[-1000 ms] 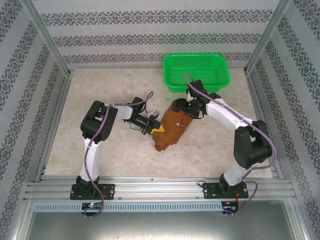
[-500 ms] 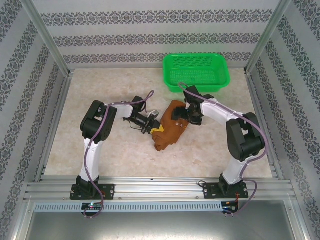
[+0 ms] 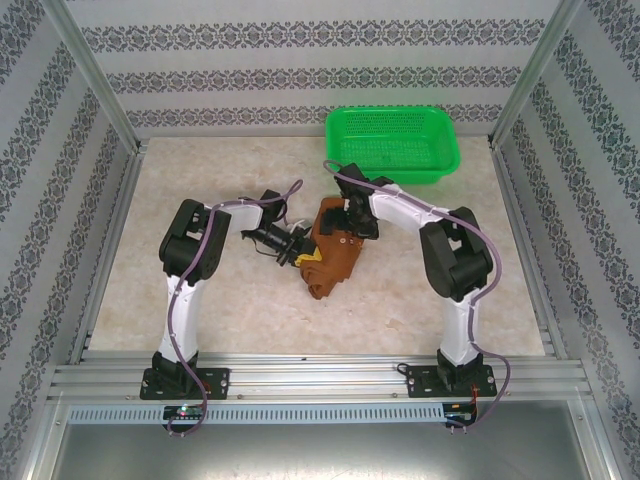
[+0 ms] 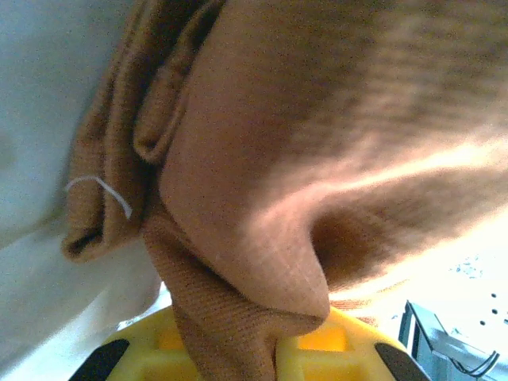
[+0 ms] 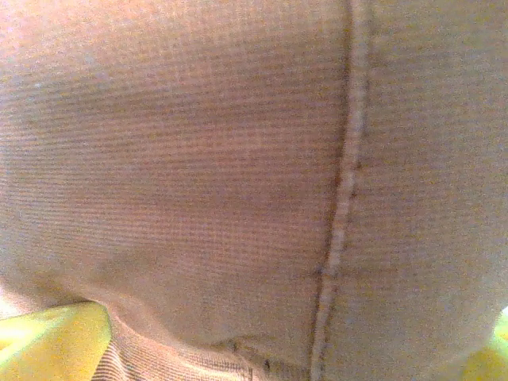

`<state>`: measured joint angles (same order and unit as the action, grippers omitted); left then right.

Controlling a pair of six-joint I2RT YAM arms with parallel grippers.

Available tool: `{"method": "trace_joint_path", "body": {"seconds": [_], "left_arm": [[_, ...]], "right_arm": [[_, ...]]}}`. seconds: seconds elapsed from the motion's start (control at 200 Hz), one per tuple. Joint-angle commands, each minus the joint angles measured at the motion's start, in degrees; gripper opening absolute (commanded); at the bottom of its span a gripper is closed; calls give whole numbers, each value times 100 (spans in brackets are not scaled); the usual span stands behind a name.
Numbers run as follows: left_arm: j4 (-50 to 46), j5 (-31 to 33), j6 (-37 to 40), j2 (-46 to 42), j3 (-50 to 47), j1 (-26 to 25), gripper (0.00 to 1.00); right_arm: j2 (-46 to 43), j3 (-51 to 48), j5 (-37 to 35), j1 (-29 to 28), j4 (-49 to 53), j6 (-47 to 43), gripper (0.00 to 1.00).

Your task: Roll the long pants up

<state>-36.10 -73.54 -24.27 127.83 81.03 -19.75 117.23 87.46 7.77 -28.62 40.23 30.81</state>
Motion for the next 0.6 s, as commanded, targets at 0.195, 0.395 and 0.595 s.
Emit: {"method": "trace_joint_path", "body": {"seconds": [0.195,0.395,0.595], "left_arm": [[-486,582,552,358,788,-158,0],[-322,572,495,328,780,-154,0],[-196,841,416,70,657,-155,0]], "right_arm": [[1184,-18,1159,-1011,1254,-114,98],[1488,-224,1894,-1255,1182,72,85],[1625,-595,2152,-1309,493,500,0]]}}
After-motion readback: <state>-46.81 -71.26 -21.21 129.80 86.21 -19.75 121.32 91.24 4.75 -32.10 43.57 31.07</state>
